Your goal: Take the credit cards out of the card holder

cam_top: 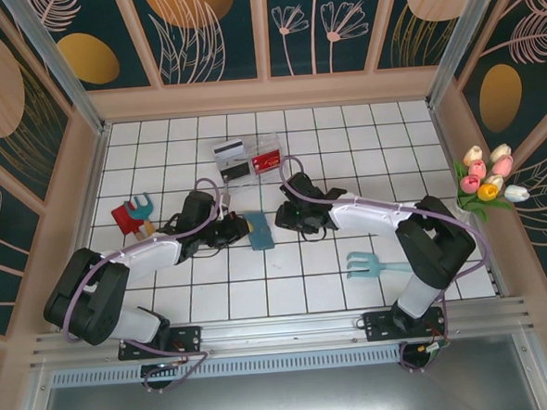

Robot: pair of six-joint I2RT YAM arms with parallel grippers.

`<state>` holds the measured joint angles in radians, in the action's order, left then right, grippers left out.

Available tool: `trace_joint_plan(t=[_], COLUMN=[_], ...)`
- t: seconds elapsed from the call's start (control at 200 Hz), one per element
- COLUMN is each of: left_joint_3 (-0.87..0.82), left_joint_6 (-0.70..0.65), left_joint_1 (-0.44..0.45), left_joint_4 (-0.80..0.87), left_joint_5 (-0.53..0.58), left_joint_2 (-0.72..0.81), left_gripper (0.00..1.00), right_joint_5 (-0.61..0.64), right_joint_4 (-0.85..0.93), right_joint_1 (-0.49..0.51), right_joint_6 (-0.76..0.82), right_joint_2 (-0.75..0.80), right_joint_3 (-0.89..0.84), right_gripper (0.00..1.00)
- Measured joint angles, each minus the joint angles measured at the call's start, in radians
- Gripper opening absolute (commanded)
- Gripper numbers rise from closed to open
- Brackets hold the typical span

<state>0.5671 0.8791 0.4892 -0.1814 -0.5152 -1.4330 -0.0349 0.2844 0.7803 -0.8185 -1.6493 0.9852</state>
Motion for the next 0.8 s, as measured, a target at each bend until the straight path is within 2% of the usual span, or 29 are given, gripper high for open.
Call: trace_joint_plan(t=[0.11, 0.19, 0.27, 0.465, 0.686, 0.801], left_joint_3=[0.0, 0.0, 0.0, 0.001, 0.002, 0.002], left_joint_6=[0.0, 0.0, 0.0, 0.0, 0.0, 0.0], left_joint_1=[0.0, 0.0, 0.0, 0.0, 0.0, 0.0], left_joint_4=[0.0, 0.0, 0.0, -0.001, -0.001, 0.0], left_joint_5=[-0.001, -0.005, -0.01, -0.031, -0.035, -0.034], left_joint_2=[0.0, 0.0, 0.0, 0.0, 0.0, 0.0], left_gripper=[0.0, 0.0, 0.0, 0.0, 0.0, 0.0], right_joint_5=[-0.042, -0.065, -0.084, -0.113, -0.113, -0.112], right_joint_4=[-0.035, -0.056, -0.056, -0.068, -0.047, -0.037], right_joint_1=[0.005, 0.023, 0.045, 0.08, 0.097, 0.097], right_joint_6=[0.023, 0.055, 0.074, 0.089, 0.092, 0.094], right_joint_2=[0.027, 0.035, 0.024, -0.04, -0.101, -0.107], right_joint_3=[-0.003, 0.005, 0.032, 0.096, 0.123, 0.123], right_gripper=[0.45, 0.33, 0.26, 0.29, 0.25, 0.29])
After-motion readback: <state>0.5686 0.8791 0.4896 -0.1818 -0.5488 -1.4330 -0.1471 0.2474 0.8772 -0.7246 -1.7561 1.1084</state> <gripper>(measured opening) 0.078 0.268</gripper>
